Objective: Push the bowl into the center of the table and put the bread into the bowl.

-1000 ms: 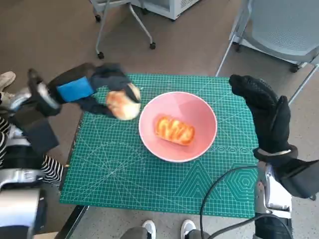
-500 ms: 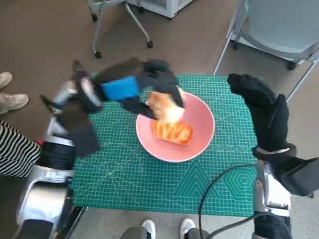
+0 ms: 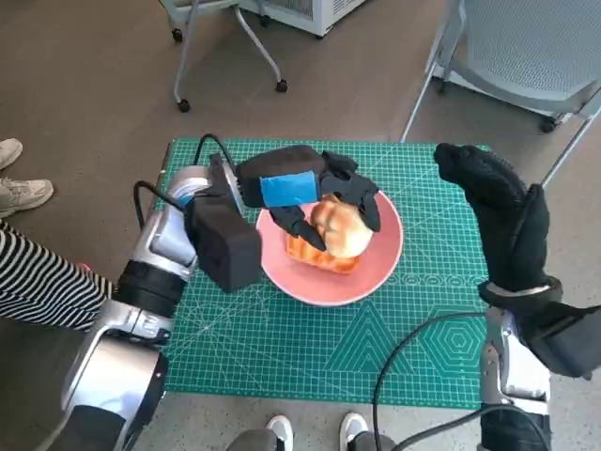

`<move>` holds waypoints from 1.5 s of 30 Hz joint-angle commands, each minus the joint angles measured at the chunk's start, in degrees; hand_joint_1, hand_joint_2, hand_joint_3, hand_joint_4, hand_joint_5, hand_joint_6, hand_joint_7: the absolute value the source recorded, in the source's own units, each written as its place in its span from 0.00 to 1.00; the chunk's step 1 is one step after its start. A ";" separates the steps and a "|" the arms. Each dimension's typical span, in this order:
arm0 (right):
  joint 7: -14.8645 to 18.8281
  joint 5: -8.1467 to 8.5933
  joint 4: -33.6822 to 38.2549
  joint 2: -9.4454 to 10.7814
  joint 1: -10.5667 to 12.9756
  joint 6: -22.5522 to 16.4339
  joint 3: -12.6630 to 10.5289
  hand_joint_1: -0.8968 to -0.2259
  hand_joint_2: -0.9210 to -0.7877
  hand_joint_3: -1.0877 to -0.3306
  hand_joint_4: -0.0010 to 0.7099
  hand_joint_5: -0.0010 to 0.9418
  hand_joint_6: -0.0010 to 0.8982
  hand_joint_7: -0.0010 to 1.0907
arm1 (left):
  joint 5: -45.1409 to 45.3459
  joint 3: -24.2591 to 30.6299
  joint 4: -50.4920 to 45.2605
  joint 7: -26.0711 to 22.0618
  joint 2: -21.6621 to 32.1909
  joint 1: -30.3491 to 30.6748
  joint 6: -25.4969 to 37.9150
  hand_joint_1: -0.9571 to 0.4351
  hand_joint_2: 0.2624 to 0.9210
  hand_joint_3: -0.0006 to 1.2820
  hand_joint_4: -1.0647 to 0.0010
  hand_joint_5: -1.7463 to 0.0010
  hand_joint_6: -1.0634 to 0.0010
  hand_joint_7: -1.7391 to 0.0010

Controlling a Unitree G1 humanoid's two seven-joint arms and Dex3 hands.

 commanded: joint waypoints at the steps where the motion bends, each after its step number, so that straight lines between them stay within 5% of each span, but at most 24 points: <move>1: -0.59 0.46 -0.33 -0.02 1.73 0.60 -0.45 0.28 0.00 0.49 0.30 0.00 0.08 0.57 | 1.43 -0.24 -0.15 2.10 0.00 -0.15 -2.32 0.59 0.79 0.01 0.66 0.97 0.59 0.91; 16: -1.18 0.41 -0.71 0.06 2.12 0.69 -0.40 0.28 0.00 0.49 0.31 0.00 0.09 0.56 | 2.78 0.46 1.60 6.94 0.78 0.03 -6.17 0.50 0.77 0.00 0.71 1.00 0.58 0.96; 27: -1.77 -0.14 -0.82 -0.06 1.95 0.08 -0.68 0.29 0.00 0.50 0.30 0.00 0.09 0.55 | -8.47 6.80 1.65 4.83 -0.73 2.33 -4.19 0.46 0.79 0.00 0.74 1.00 0.60 0.97; 35: -2.78 -0.13 -2.11 -0.42 0.93 0.31 -1.38 0.31 0.00 0.50 0.30 0.00 0.10 0.54 | -25.30 15.34 -3.17 1.86 -5.70 6.70 4.91 0.36 0.93 0.03 0.76 1.00 0.61 0.98; 45: -5.34 -1.09 -4.44 -0.07 -0.99 0.88 -1.46 0.33 0.00 0.50 0.29 0.00 0.10 0.52 | -37.66 20.14 -24.13 10.38 -14.27 18.65 18.64 0.23 1.00 0.25 0.84 1.00 0.70 0.99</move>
